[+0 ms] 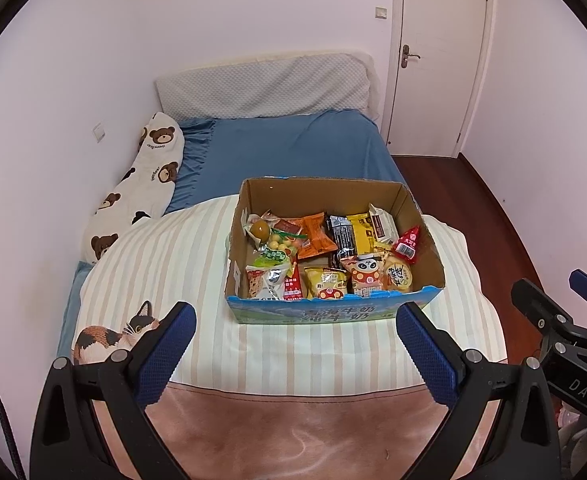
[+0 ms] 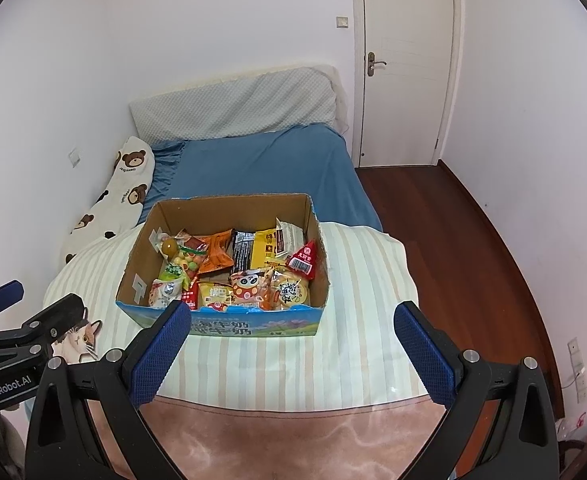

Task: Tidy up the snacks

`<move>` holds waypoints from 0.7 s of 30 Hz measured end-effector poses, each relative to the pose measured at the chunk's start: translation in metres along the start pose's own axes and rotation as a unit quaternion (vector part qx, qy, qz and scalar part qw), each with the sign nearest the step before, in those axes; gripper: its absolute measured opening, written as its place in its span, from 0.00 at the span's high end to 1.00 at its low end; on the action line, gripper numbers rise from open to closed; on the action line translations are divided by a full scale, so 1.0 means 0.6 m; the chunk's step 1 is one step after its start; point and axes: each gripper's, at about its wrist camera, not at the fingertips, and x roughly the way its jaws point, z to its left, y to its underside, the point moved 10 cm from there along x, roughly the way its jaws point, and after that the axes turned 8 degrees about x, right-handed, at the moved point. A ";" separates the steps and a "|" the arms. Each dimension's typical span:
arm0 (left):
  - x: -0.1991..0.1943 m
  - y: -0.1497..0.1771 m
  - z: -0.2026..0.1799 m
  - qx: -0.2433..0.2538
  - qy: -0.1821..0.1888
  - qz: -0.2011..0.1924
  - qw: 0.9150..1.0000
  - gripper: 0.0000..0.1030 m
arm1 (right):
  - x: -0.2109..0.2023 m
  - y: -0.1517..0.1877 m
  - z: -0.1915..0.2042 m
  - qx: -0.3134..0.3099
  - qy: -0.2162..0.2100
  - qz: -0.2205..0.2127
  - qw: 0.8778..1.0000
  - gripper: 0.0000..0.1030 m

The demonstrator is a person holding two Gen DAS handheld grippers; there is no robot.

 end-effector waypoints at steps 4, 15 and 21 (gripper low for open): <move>-0.001 -0.001 0.000 -0.001 0.001 -0.002 1.000 0.00 | -0.002 -0.002 -0.003 0.002 0.001 -0.002 1.000 0.00; -0.003 -0.004 -0.002 0.002 0.000 -0.001 1.000 0.00 | -0.005 -0.003 -0.005 0.003 0.000 -0.003 1.000 0.00; -0.006 -0.007 -0.001 0.001 0.000 -0.005 1.000 0.00 | -0.007 -0.004 -0.003 0.002 0.002 -0.005 1.000 0.00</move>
